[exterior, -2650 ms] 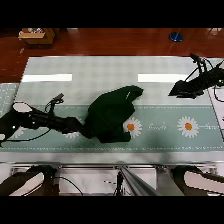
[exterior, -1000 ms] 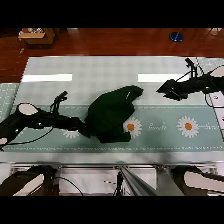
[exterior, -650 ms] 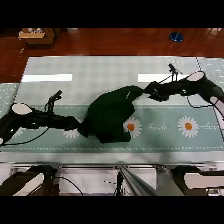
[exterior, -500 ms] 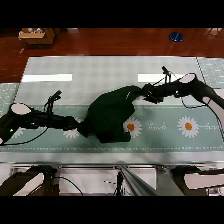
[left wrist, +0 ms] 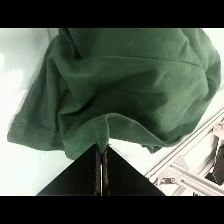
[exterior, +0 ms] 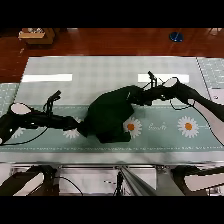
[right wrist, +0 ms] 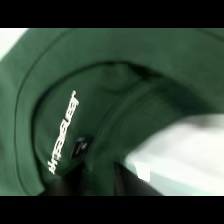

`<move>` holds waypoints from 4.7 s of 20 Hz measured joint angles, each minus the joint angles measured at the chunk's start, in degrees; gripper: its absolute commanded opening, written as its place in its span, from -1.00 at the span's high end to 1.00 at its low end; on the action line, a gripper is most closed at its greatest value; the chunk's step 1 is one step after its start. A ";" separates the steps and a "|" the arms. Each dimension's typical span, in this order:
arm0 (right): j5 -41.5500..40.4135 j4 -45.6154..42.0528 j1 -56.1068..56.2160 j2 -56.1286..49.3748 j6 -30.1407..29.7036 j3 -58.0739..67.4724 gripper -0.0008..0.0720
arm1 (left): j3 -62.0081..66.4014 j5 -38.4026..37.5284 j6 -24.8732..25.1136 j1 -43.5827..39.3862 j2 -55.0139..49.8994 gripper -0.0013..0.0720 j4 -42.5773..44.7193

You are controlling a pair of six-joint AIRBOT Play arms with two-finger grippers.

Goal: Fold the shirts.

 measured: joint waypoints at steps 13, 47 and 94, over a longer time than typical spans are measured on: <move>6.51 7.74 1.14 -0.96 -6.25 0.00 -0.62 | 7.39 -2.12 0.57 2.71 0.00 0.91 0.24; 27.91 32.54 -26.67 50.21 8.55 28.17 0.89 | 80.19 -7.21 -9.70 5.20 18.01 0.91 2.51; 22.53 -37.64 -6.60 3.23 7.41 29.97 0.89 | 4.74 -16.81 -12.68 -0.46 -7.30 -1.00 8.26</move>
